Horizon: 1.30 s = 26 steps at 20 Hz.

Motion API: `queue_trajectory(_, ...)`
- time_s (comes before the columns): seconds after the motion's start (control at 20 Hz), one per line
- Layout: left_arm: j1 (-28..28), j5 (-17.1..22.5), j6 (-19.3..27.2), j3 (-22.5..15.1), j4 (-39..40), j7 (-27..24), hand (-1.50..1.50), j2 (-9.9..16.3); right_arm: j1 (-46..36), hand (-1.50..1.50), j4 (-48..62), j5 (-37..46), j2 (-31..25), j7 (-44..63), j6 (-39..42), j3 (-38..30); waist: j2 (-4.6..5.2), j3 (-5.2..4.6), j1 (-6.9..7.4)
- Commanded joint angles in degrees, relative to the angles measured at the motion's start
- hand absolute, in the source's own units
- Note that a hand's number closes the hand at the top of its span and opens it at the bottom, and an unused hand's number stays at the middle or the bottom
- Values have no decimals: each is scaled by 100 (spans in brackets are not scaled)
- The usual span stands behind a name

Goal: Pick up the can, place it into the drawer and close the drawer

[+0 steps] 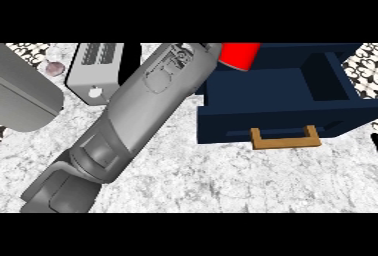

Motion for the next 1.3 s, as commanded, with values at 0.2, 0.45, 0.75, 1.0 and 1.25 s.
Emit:
queue_trajectory(0.2,-608,479,-60,-241,989,-293,150,0,-454,-150,463,-227,-356,-17,87,-374,28,5,-42)
queue_trajectory(0.45,-410,888,191,-753,1275,-655,150,0,-303,-150,72,-227,-257,198,161,-84,73,10,-301)
queue_trajectory(0.75,-716,1029,461,-865,1689,-841,150,0,-700,-150,107,-96,-212,446,-95,4,97,8,-307)
queue_trajectory(1.0,-389,1109,537,-1326,1770,-1173,150,0,-497,-150,268,-9,-162,96,85,109,122,14,-440)
queue_trajectory(1.25,-164,1271,493,-1626,1709,-1346,150,0,-645,-150,448,186,-106,-53,-70,96,108,11,-384)
